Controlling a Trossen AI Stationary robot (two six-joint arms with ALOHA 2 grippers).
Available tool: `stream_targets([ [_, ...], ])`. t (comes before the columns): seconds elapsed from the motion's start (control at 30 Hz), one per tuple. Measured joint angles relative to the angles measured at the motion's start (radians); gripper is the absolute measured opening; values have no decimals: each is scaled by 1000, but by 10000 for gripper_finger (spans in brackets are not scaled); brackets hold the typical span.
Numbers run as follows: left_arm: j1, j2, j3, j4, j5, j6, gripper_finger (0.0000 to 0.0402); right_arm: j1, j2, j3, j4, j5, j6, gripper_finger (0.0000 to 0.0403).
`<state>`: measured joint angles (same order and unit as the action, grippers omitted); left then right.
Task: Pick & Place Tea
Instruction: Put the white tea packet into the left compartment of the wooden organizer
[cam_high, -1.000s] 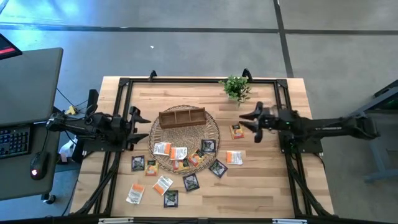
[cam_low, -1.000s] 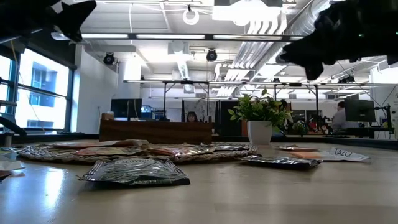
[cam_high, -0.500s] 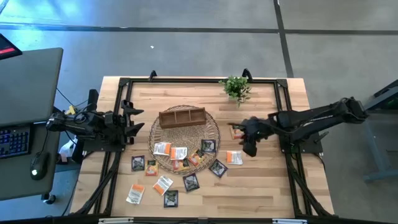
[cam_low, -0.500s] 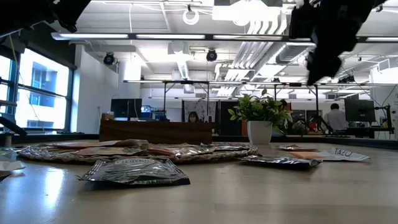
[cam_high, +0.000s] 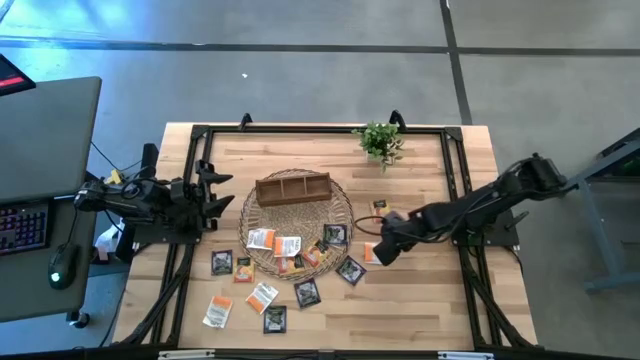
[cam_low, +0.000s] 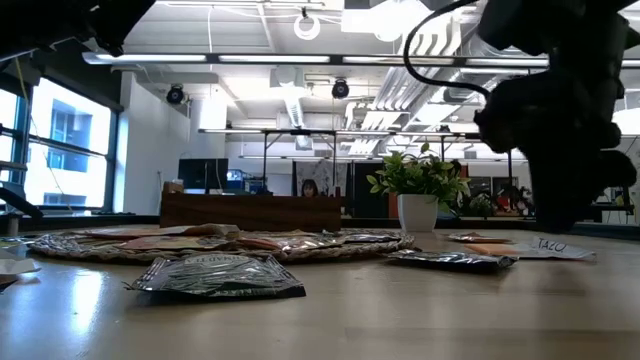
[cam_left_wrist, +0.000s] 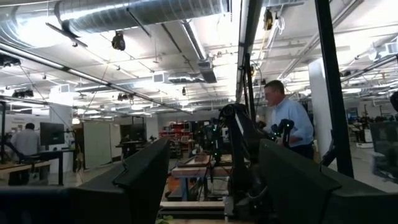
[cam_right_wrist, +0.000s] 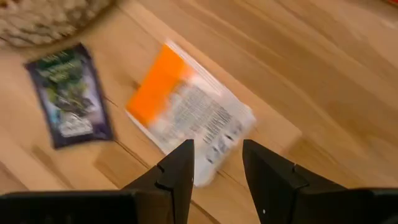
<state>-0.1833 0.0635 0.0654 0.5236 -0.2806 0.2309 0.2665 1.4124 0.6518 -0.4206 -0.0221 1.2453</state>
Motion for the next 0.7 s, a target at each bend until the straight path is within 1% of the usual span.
stream_targets([
  [0.07,0,0,0,1,0,0,245,-5,8,1,26,20,4,133],
  [0.13,0,0,0,2,0,0,245,-5,18,1,12,36,7,133],
  [0.33,0,0,0,3,-3,-1,245,-3,29,1,-42,32,44,133],
  [0.57,0,0,0,6,-3,-2,245,-2,29,1,-41,74,37,133],
  [0.7,0,0,0,6,-3,-2,245,-3,31,-7,-31,69,38,133],
])
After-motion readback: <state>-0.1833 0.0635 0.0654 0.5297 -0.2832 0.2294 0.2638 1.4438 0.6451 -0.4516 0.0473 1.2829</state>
